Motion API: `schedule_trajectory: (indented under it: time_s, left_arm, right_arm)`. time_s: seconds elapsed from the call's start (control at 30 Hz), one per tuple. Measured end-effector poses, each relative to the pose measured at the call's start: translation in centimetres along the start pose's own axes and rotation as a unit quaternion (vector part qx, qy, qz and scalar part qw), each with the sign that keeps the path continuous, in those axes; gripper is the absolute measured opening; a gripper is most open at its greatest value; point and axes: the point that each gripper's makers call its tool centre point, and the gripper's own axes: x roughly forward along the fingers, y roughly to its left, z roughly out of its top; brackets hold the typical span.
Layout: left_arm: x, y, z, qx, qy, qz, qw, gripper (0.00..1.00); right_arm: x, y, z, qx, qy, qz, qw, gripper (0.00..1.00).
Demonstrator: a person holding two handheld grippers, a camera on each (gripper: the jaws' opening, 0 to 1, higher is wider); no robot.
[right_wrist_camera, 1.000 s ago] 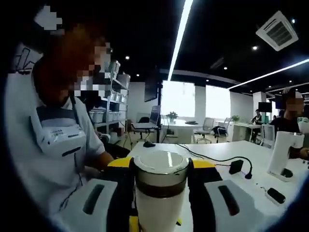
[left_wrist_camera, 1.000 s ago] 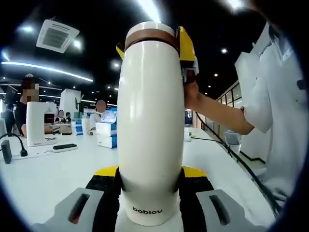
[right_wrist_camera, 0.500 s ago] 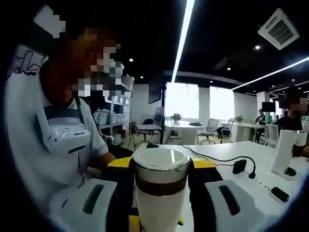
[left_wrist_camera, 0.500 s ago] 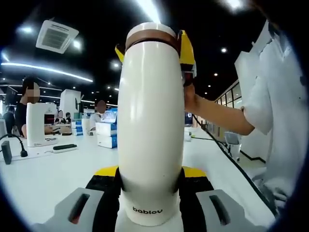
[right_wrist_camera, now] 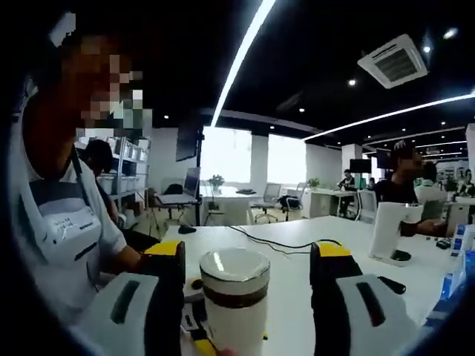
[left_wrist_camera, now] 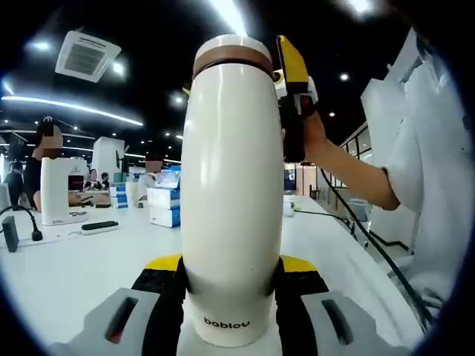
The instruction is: Grasp the water cup twist off the cup lid place the cup lid on the table
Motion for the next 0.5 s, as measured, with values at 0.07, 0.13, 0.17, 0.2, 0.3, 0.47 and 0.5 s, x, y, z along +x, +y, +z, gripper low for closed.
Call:
schedule_trajectory:
  time_s: [0.07, 0.13, 0.17, 0.2, 0.3, 0.47, 0.5]
  left_arm:
    - [0.0, 0.0, 0.0, 0.000, 0.000, 0.000, 1.0000, 0.48]
    - [0.0, -0.1, 0.0, 0.000, 0.000, 0.000, 1.0000, 0.48]
    - [0.0, -0.1, 0.0, 0.000, 0.000, 0.000, 1.0000, 0.48]
    - [0.0, -0.1, 0.0, 0.000, 0.000, 0.000, 1.0000, 0.48]
    - [0.0, -0.1, 0.0, 0.000, 0.000, 0.001, 1.0000, 0.48]
    - [0.0, -0.1, 0.0, 0.000, 0.000, 0.001, 1.0000, 0.48]
    - [0.0, -0.1, 0.0, 0.000, 0.000, 0.001, 1.0000, 0.48]
  right_arm:
    - [-0.7, -0.2, 1.2, 0.017, -0.018, -0.028, 0.9993, 0.70]
    - [-1.4, -0.5, 1.7, 0.048, -0.033, -0.057, 0.9967, 0.70]
    - [-1.7, -0.6, 1.8, 0.057, -0.037, -0.068, 0.9954, 0.69]
    - [-1.9, -0.5, 1.7, 0.065, -0.038, -0.076, 0.9943, 0.68]
    - [-2.5, 0.0, 1.5, 0.079, -0.039, -0.097, 0.9914, 0.67]
    - [-3.2, 0.4, 0.8, 0.048, -0.021, -0.159, 0.9859, 0.67]
    - [-3.3, 0.7, 0.4, 0.044, -0.009, -0.168, 0.9848, 0.67]
